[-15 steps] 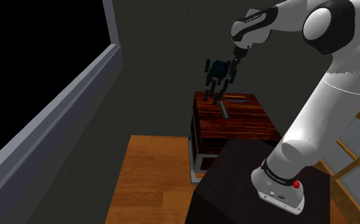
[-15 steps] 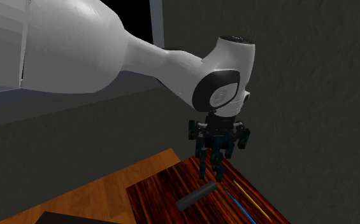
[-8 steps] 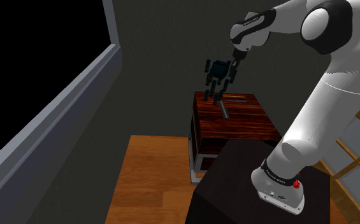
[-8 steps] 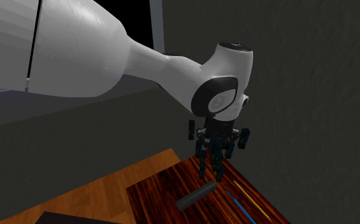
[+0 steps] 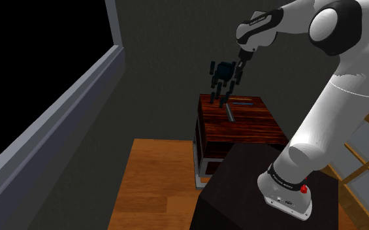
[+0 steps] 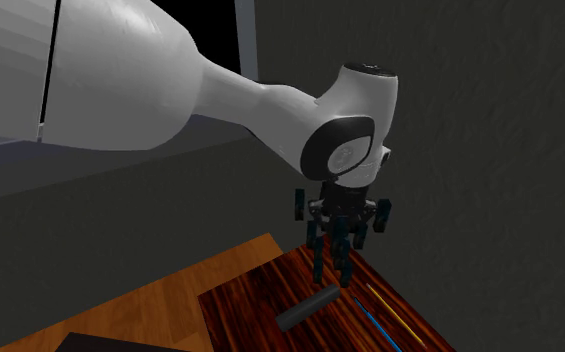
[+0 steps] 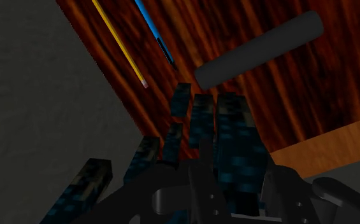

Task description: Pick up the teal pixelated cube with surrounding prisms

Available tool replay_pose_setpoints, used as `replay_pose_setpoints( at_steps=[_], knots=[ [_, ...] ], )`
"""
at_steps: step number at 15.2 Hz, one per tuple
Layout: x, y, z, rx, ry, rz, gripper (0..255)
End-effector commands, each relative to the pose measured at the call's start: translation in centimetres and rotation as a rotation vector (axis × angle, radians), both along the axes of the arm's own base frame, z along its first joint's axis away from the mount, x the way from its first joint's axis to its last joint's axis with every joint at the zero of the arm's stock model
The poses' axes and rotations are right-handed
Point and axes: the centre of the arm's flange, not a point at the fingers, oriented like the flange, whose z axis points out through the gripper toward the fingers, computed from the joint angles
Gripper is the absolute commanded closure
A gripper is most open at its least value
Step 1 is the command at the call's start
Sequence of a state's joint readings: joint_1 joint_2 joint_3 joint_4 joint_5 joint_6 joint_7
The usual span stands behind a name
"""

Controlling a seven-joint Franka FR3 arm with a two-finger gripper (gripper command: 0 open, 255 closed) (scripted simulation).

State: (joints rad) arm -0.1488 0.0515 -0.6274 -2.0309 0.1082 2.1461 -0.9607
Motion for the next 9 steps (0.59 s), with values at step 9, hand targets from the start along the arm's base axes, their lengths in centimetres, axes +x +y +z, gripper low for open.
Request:
replay_pose_setpoints(
  at_steps=[9],
  knots=[
    [0.0, 0.0, 5.3, 0.0, -0.001, 0.0, 255]
  ],
)
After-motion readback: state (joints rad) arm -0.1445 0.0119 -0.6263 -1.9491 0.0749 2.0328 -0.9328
